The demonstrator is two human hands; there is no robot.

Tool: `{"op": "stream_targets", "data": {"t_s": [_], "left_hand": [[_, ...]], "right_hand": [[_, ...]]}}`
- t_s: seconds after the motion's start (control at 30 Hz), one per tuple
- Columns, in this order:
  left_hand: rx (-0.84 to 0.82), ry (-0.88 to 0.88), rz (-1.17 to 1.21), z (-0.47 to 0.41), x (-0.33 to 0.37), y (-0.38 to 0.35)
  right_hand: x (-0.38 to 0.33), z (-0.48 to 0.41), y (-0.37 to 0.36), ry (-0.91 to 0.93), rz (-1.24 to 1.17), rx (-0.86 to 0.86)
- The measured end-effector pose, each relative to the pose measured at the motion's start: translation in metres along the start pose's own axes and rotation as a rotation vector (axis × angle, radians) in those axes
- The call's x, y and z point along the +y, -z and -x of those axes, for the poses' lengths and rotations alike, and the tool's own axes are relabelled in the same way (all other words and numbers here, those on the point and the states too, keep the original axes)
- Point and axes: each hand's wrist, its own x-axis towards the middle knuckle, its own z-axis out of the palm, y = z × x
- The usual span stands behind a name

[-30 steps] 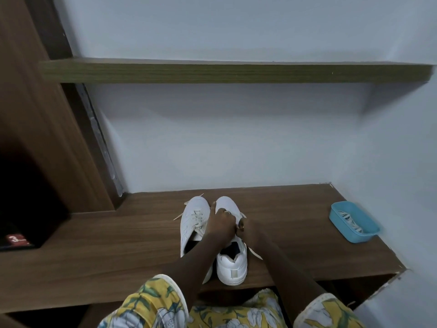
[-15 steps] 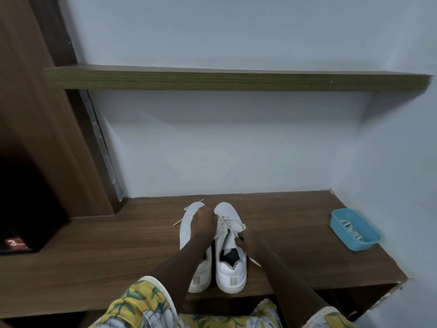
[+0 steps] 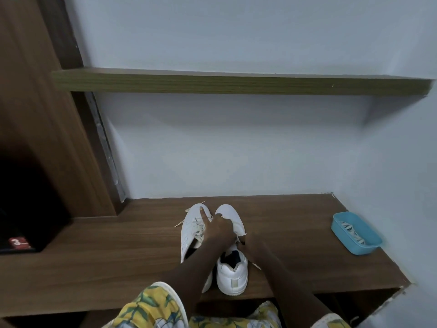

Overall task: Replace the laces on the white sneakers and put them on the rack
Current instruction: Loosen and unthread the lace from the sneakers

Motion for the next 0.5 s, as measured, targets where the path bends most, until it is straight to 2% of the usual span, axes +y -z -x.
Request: {"op": "stream_targets", "data": {"t_s": [0.1, 0.23, 0.37, 0.5], "left_hand": [[0.023, -0.011, -0.084, 0.01, 0.008, -0.001], [0.039, 0.043, -0.059, 0.01, 0.006, -0.002], [-0.017, 0.036, 0.068, 0.006, -0.001, -0.002], [0.037, 0.166, 0.299, 0.007, -0.007, -0.001]], "right_hand": [[0.0, -0.001, -0.004, -0.007, 0.011, 0.01], [0.003, -0.005, -0.008, -0.019, 0.049, 0.011], [0.003, -0.006, -0.007, -0.002, 0.127, -0.012], [0.004, -0.003, -0.007, -0.014, 0.11, -0.006]]}}
